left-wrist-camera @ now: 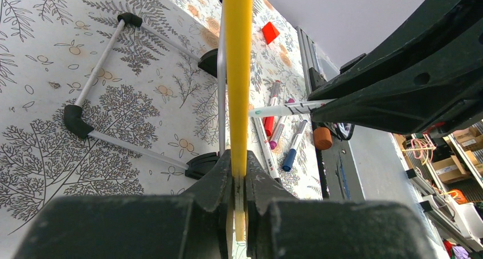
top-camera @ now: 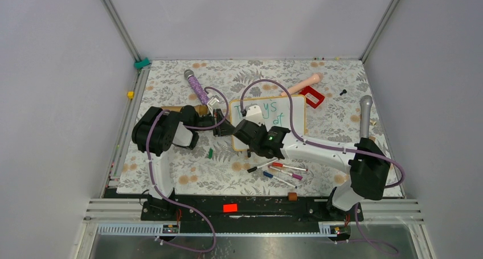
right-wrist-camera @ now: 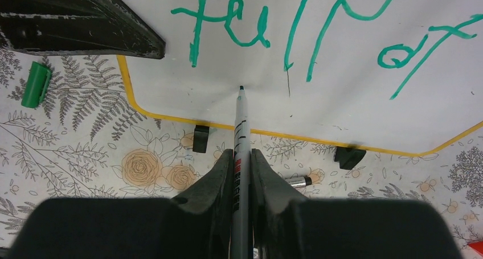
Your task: Write a sentence on the whiteboard
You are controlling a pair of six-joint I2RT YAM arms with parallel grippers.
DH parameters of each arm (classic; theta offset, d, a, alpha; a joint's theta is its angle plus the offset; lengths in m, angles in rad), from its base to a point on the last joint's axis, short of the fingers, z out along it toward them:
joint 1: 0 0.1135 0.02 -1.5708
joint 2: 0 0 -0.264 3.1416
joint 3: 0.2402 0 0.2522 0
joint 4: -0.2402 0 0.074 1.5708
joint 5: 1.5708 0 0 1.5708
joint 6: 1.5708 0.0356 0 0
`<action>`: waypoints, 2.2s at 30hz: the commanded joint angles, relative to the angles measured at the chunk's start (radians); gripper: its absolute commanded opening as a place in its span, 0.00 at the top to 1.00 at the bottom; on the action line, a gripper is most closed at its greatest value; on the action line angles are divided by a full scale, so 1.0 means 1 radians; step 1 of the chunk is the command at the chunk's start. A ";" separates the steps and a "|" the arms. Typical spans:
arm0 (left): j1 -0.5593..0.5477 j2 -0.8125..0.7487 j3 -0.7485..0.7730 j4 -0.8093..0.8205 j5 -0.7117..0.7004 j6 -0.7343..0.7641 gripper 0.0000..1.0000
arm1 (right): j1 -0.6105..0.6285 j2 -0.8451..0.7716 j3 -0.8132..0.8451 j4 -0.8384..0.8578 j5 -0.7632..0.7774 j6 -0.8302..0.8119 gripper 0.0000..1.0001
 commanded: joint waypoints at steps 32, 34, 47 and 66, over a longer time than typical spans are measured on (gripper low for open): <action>0.005 -0.033 0.020 0.095 -0.004 0.010 1.00 | -0.018 -0.015 -0.016 0.025 -0.026 0.016 1.00; 0.002 -0.033 0.020 0.094 -0.005 0.010 1.00 | -0.023 -0.017 -0.011 0.024 -0.025 0.010 1.00; 0.001 -0.032 0.019 0.094 -0.004 0.009 1.00 | -0.046 -0.022 0.008 0.024 -0.027 -0.005 1.00; 0.002 -0.033 0.021 0.094 -0.004 0.009 1.00 | -0.071 -0.042 -0.054 0.024 -0.044 0.005 1.00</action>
